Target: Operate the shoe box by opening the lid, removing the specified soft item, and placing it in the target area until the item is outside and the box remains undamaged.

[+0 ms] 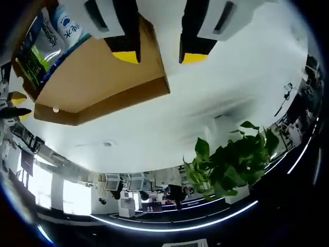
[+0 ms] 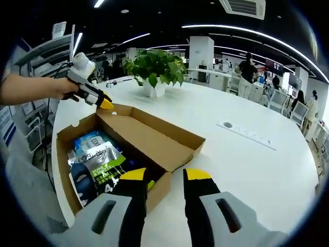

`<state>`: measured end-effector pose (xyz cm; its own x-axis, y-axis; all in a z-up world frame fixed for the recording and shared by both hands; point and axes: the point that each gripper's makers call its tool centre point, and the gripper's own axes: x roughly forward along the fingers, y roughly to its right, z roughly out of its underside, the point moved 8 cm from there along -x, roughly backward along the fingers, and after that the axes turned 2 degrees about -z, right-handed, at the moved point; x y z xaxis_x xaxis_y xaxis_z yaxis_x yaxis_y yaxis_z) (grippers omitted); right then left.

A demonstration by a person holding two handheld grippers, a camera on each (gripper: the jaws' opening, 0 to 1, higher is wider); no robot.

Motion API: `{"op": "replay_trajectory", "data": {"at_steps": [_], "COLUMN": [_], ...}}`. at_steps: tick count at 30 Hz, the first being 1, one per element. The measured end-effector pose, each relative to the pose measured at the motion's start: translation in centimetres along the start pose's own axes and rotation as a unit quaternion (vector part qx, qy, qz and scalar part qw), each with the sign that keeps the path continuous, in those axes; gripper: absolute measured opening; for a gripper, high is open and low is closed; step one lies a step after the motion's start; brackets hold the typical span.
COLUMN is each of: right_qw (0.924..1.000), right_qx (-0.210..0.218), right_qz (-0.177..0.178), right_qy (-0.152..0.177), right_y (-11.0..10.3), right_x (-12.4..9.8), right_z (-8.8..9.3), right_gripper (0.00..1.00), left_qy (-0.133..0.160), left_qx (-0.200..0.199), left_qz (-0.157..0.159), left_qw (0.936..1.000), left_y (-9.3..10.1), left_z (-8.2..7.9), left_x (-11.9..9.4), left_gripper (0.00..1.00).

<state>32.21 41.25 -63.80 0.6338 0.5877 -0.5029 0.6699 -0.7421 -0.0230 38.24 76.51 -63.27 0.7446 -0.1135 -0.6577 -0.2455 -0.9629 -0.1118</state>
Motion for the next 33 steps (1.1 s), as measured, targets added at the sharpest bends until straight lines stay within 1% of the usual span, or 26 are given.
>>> {"op": "replay_trajectory", "data": {"at_steps": [4, 9, 13, 18, 20, 24, 28, 33], "right_qw": [1.0000, 0.9998, 0.9997, 0.9995, 0.9995, 0.9992, 0.9991, 0.9988], "right_qx": [0.009, 0.016, 0.013, 0.018, 0.019, 0.029, 0.031, 0.038], "right_qz": [-0.002, -0.008, -0.015, -0.021, -0.021, -0.023, -0.024, -0.028], "right_qy": [0.000, -0.005, -0.010, -0.014, -0.014, -0.016, -0.016, -0.016], "right_y": [-0.3, -0.9, -1.4, -2.1, -2.3, -2.6, -2.9, -3.5], "right_x": [-0.9, -2.3, -3.2, -4.4, -4.8, -5.5, -6.1, -6.8], "right_z": [0.0, 0.2, 0.5, 0.7, 0.8, 1.0, 1.3, 1.8], "right_gripper": [0.30, 0.33, 0.35, 0.40, 0.41, 0.44, 0.45, 0.47], "left_qy": [0.008, 0.015, 0.016, 0.007, 0.003, -0.004, -0.016, -0.032], "left_qx": [-0.006, -0.012, -0.018, -0.026, -0.028, -0.026, -0.025, -0.036], "left_qz": [0.000, 0.006, 0.021, 0.045, 0.058, 0.073, 0.092, 0.119], "left_qw": [0.9999, 0.9998, 0.9995, 0.9986, 0.9979, 0.9970, 0.9954, 0.9917], "left_y": [0.1, 1.2, 2.4, 4.2, 5.3, 6.8, 8.5, 10.2], "left_z": [0.1, 0.1, 0.1, 0.9, 1.3, 1.9, 2.8, 4.0], "left_x": [-1.3, -3.6, -5.1, -6.5, -7.2, -7.8, -8.1, -8.1], "left_gripper": [0.33, 0.35, 0.36, 0.38, 0.39, 0.39, 0.40, 0.39]}}
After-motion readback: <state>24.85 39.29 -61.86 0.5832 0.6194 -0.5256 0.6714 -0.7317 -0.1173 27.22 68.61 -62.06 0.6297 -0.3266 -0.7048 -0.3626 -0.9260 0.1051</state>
